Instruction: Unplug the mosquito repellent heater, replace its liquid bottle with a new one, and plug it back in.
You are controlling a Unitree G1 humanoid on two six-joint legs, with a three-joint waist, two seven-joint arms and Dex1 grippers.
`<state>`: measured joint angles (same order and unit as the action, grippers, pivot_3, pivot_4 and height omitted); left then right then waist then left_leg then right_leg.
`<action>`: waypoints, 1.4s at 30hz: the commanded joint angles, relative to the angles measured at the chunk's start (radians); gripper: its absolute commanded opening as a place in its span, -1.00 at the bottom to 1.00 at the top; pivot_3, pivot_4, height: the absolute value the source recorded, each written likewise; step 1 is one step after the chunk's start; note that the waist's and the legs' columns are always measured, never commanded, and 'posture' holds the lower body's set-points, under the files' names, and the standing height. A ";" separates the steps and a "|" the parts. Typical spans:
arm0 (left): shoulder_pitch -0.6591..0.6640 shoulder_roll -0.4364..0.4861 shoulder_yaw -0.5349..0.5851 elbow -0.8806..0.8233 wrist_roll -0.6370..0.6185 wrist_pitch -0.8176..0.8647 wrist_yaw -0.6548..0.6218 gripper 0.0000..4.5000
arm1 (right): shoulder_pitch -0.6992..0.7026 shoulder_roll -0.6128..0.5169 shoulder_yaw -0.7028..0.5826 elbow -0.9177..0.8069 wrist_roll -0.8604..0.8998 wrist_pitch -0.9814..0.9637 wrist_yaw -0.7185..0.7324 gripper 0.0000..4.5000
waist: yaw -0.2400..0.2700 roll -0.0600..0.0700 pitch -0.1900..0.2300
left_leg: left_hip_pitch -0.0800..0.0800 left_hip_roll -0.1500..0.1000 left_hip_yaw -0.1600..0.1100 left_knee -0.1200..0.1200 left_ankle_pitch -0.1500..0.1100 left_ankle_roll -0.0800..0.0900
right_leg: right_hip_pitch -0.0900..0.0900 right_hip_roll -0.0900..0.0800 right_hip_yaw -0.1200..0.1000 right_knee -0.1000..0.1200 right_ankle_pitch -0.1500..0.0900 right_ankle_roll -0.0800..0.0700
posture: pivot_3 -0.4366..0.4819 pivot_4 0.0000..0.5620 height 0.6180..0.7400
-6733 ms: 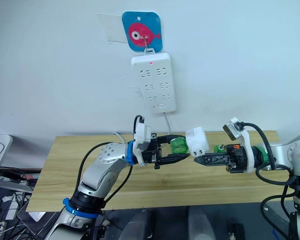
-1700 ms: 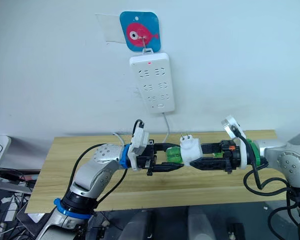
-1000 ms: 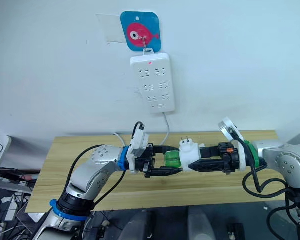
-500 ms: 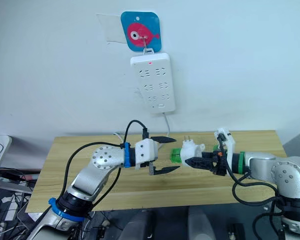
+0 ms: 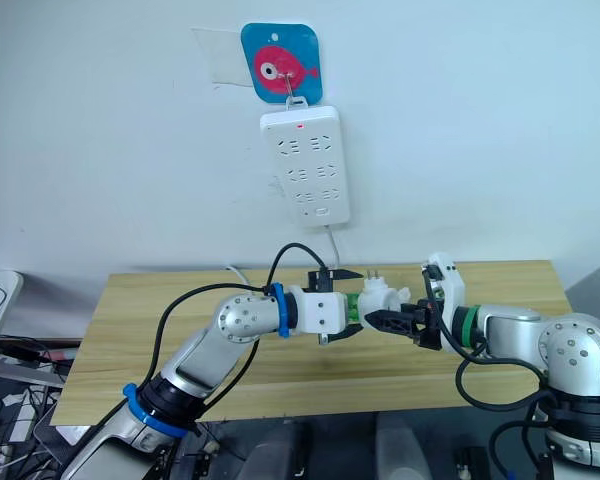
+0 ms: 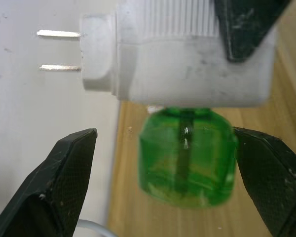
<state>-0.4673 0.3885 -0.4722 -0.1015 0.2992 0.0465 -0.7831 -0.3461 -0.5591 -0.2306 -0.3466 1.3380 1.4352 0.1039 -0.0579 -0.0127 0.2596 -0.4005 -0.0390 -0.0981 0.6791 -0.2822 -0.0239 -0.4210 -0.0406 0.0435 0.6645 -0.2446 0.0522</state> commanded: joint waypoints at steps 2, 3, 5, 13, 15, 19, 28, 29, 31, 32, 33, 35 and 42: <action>-0.002 -0.004 -0.015 -0.030 0.029 0.036 0.002 0.92 | -0.022 0.009 -0.015 -0.005 0.082 -0.031 -0.066 0.35 | 0.000 0.000 0.000 | 0.000 0.000 0.000 0.000 0.000 0.000 | 0.000 0.000 0.000 0.000 0.000 0.000 | -0.29 -0.21 1.00; -0.002 0.002 -0.019 -0.032 0.034 0.042 -0.007 0.82 | -0.024 0.009 -0.014 -0.001 0.094 -0.035 -0.079 0.35 | 0.000 0.000 0.000 | 0.000 0.000 0.000 0.000 0.000 0.000 | 0.000 0.000 0.000 0.000 0.000 0.000 | -0.29 -0.21 1.00; 0.002 0.007 -0.022 -0.036 0.033 0.058 -0.023 0.59 | -0.027 0.007 -0.008 0.002 0.122 -0.044 -0.104 0.35 | -0.001 0.000 0.000 | 0.000 0.000 0.000 0.000 0.000 0.000 | 0.000 0.000 0.000 0.000 0.000 0.000 | -0.29 -0.21 1.00; -0.008 0.000 -0.025 -0.025 0.035 0.056 -0.025 -0.01 | -0.036 -0.016 0.034 0.005 0.208 -0.084 -0.169 0.35 | -0.002 0.000 0.000 | 0.000 0.000 0.000 0.000 0.000 0.000 | 0.000 0.000 0.000 0.000 0.000 0.000 | -0.30 -0.23 1.00; -0.012 -0.001 -0.023 -0.014 0.036 0.049 -0.019 -0.01 | -0.039 -0.023 0.049 -0.006 0.210 -0.094 -0.163 0.35 | -0.002 0.000 0.000 | 0.000 0.000 0.000 0.000 0.000 0.000 | 0.000 0.000 0.000 0.000 0.000 0.000 | -0.31 -0.24 1.00; 0.001 -0.019 0.015 0.023 -0.005 0.033 0.009 -0.01 | -0.038 -0.076 0.076 -0.079 0.129 -0.121 -0.060 0.77 | -0.001 0.001 0.000 | 0.000 0.000 0.000 0.000 0.000 0.000 | 0.000 0.000 0.000 0.000 0.000 0.000 | -0.32 -0.26 1.00; 0.062 -0.226 0.203 0.054 -0.341 0.107 0.056 -0.01 | 0.137 0.012 0.035 -0.268 -0.113 -0.451 0.047 0.99 | -0.002 0.001 -0.002 | 0.000 0.000 0.000 0.001 0.000 0.000 | 0.000 0.000 -0.001 0.000 0.000 0.000 | -0.41 -0.30 1.00; 0.070 -0.259 0.227 0.047 -0.391 0.137 0.062 -0.01 | 0.144 0.028 0.042 -0.281 -0.147 -0.486 0.058 0.99 | -0.003 0.001 -0.003 | 0.000 0.000 0.000 0.001 0.000 0.000 | 0.000 0.000 0.000 0.000 0.000 0.000 | -0.43 -0.30 1.00; 0.078 -0.298 0.251 0.033 -0.448 0.175 0.070 -0.01 | 0.151 0.064 0.057 -0.298 -0.209 -0.549 0.067 0.99 | -0.009 0.002 -0.005 | 0.000 0.000 0.001 0.001 0.000 0.000 | 0.000 0.000 0.001 0.000 0.000 0.001 | -0.44 -0.31 1.00; 0.079 -0.310 0.256 0.026 -0.466 0.192 0.075 -0.01 | 0.150 0.083 0.069 -0.302 -0.236 -0.578 0.065 0.99 | -0.010 0.002 -0.005 | 0.000 0.000 0.001 0.001 0.000 0.000 | 0.000 0.000 0.000 0.000 0.000 0.001 | -0.45 -0.31 1.00; 0.079 -0.317 0.258 0.021 -0.476 0.205 0.081 -0.01 | 0.147 0.103 0.077 -0.304 -0.254 -0.602 0.062 0.99 | -0.013 0.002 -0.006 | 0.000 0.000 0.000 0.001 0.000 0.000 | 0.000 0.000 0.000 0.000 0.000 0.001 | -0.45 -0.31 1.00; 0.075 -0.329 0.261 0.014 -0.501 0.234 0.090 -0.01 | 0.134 0.134 0.103 -0.301 -0.280 -0.627 0.063 0.99 | -0.022 0.003 -0.007 | 0.000 0.001 0.000 0.001 0.000 0.000 | 0.000 0.001 0.000 0.001 0.000 0.001 | -0.47 -0.30 1.00; 0.065 -0.335 0.258 -0.013 -0.562 0.293 0.096 -0.01 | 0.103 0.192 0.170 -0.277 -0.356 -0.661 0.062 0.99 | -0.033 0.004 -0.008 | 0.000 0.000 0.000 0.001 0.000 0.000 | 0.000 0.001 0.000 0.000 0.000 0.001 | -0.48 -0.28 1.00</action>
<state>-0.3893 0.0603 -0.2005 -0.0553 -0.2401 0.3430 -0.6803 -0.2248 -0.3787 -0.0820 -0.5960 0.9864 0.7926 0.1555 -0.0905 -0.0090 0.2515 -0.4000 -0.0385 -0.0975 0.6799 -0.2820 -0.0242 -0.4211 -0.0398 0.0440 0.6650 -0.2443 0.0528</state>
